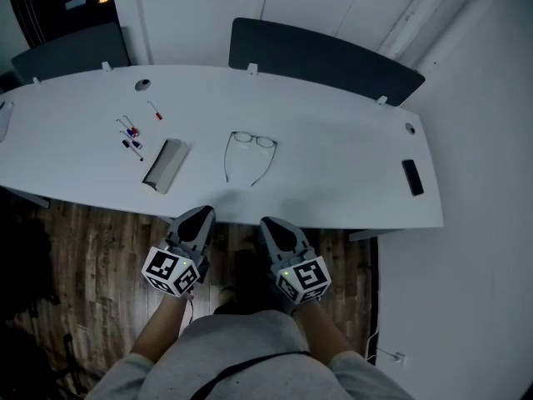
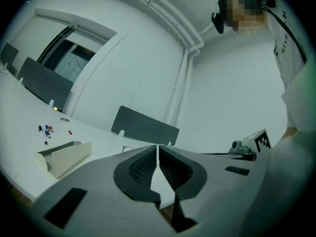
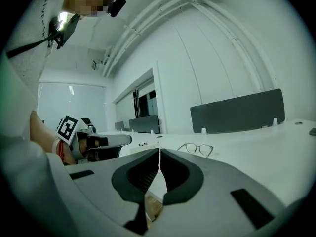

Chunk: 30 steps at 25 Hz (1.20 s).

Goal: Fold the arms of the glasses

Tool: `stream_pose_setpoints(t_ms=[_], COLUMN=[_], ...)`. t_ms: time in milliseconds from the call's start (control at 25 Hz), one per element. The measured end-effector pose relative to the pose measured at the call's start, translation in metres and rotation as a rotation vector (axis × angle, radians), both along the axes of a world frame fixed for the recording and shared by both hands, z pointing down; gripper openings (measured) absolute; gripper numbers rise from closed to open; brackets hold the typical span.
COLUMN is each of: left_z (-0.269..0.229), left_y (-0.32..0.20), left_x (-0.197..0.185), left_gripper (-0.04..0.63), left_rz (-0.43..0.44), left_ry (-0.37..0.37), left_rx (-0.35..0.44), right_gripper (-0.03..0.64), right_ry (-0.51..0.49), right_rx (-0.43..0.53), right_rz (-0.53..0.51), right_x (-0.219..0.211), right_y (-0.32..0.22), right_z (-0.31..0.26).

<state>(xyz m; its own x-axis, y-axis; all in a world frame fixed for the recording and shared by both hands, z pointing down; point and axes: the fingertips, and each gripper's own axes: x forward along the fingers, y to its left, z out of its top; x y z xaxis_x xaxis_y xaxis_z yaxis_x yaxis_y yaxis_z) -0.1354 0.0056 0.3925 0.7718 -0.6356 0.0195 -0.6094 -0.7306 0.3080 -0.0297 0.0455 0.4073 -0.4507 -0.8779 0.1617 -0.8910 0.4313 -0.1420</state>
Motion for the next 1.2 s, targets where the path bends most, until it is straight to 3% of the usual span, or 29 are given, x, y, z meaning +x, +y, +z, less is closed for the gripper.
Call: stream_pose_setpoints(t_ms=[520,640,1200], left_z=[0.013,0.023,0.061], left_y=[-0.069,-0.085,-0.145], left_x=[0.022,0.029,0.045], left_gripper=[0.016,0.061,0.121], left_rz=[-0.007,-0.008,-0.054], left_ry=[-0.045,-0.056,-0.106], left_rx=[-0.022,-0.027,-0.095], right_gripper=[0.02,0.02,0.022], right_ry=[0.029,0.061,0.243], right_rx=[-0.037,-0.05,-0.094], right_rz=[-0.03,-0.038,-0.094], right_x=[0.031,0.043,0.089], right_y=[-0.076,-0.091,-0.153], right_z=[0.02,0.029,0.064])
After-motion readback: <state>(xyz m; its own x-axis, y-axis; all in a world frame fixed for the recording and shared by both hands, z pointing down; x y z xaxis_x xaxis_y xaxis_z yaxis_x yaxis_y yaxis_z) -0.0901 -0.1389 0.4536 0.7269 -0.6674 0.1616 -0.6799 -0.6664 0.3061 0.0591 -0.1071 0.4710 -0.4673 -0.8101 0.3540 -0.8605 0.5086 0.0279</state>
